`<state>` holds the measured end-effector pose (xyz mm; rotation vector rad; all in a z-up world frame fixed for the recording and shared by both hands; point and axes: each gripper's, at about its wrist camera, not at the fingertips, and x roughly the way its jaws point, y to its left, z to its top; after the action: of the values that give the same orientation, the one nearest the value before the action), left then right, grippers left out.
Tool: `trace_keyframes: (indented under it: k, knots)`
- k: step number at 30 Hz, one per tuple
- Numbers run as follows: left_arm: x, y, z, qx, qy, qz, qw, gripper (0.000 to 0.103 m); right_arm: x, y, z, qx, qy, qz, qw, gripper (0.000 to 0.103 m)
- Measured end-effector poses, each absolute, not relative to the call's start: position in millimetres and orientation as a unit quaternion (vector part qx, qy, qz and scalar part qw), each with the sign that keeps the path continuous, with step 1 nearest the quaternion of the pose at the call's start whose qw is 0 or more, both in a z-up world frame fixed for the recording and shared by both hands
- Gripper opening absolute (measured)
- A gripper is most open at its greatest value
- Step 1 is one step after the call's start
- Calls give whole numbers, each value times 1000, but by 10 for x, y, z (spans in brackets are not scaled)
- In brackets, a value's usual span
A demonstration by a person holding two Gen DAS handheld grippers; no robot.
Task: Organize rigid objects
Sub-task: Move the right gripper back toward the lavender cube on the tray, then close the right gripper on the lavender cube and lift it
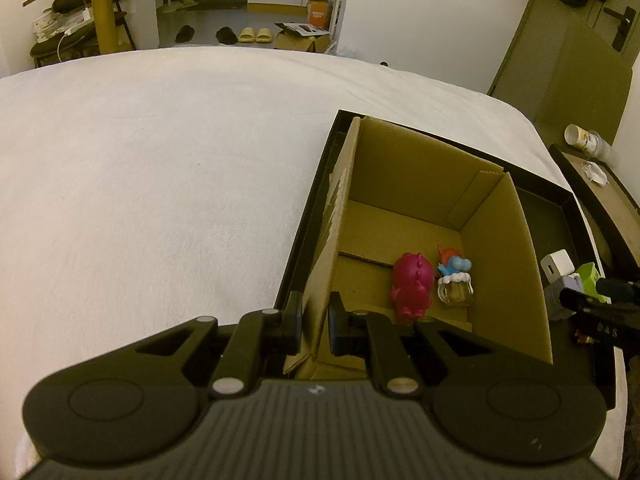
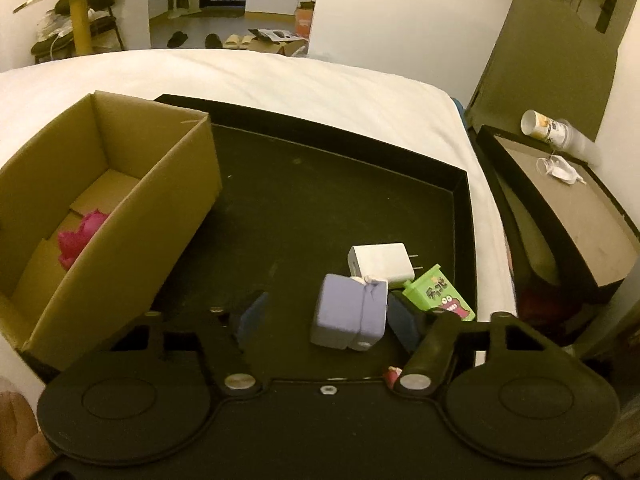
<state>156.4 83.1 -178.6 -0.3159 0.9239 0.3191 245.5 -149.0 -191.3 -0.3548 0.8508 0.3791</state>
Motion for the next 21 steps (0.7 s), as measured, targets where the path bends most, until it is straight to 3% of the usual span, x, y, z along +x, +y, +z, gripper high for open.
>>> trace_keyframes:
  k: [17, 18, 21]
  knots:
    - [1568, 811, -1777, -152, 442, 153, 871, 11, 2761, -1571, -2192, -107, 459, 132, 872, 62]
    - [1574, 813, -1778, -152, 442, 153, 871, 11, 2760, -1569, -2200, -108, 460, 131, 871, 61]
    - [1573, 813, -1778, -152, 442, 153, 871, 11, 2775, -1573, -2219, -103, 468, 129, 868, 46]
